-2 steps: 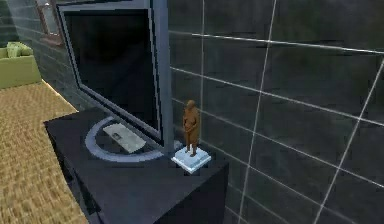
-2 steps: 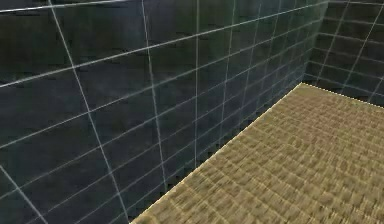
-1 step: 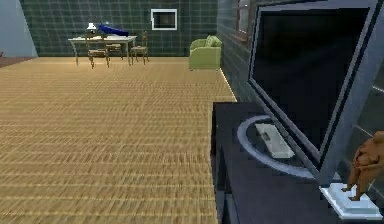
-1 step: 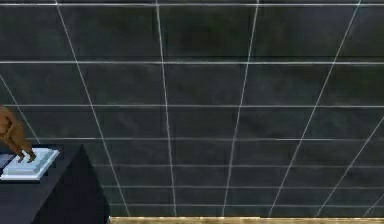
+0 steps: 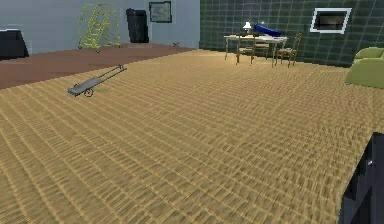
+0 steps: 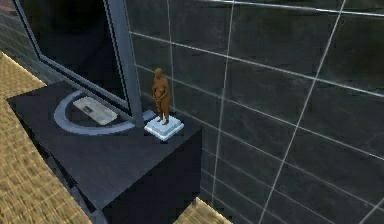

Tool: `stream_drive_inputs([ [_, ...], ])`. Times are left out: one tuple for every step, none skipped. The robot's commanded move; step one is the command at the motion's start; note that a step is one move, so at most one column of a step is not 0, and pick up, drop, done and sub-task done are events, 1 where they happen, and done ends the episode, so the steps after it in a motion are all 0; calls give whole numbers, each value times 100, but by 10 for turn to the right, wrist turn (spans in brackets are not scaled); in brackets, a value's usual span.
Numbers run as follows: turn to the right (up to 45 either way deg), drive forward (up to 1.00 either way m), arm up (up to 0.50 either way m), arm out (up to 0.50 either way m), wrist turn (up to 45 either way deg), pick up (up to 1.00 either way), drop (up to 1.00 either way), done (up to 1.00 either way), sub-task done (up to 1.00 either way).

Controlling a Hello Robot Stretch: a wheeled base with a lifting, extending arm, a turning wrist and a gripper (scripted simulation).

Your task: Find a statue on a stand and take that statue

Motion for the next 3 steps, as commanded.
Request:
stream_drive_inputs([
  [0,0,50,0,0,0,0,0,0],
  [0,0,34,0,0,0,0,0,0],
  [0,0,0,48,0,0,0,0,0],
])
